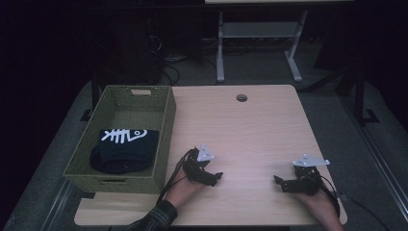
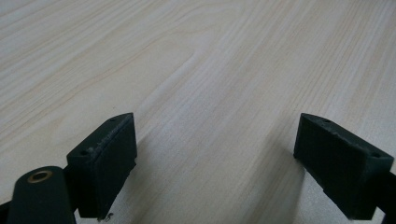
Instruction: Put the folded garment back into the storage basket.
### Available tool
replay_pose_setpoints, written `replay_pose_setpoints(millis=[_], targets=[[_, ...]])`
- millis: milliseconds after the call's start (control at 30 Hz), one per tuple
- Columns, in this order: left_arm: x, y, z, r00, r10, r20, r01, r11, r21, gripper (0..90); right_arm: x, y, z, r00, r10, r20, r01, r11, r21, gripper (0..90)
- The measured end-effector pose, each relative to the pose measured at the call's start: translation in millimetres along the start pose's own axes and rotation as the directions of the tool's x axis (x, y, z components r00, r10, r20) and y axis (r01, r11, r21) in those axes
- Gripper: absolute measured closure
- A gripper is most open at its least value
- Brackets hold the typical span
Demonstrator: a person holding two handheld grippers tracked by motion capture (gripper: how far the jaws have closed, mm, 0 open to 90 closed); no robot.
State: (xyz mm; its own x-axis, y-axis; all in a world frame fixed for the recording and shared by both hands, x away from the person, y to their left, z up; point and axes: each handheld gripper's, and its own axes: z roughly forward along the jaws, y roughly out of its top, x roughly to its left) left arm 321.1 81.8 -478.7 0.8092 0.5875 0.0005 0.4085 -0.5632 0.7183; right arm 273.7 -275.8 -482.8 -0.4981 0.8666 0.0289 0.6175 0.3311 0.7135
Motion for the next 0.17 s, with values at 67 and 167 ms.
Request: replay_pose_setpoints(millis=[67,167], targets=[[0.0,0.0,0.0,1.0000,0.000,0.000,0.000,1.0000,0.000,12.7,0.0,0.0,0.0,1.0000,-0.001,0.000,0.001,1.000,0.000,7.5],[0.0,0.0,0.0,1.0000,0.000,0.000,0.000,1.0000,0.000,12.7,0.0,0.0,0.0,1.0000,0.000,0.000,0.000,1.000,0.000,7.5]])
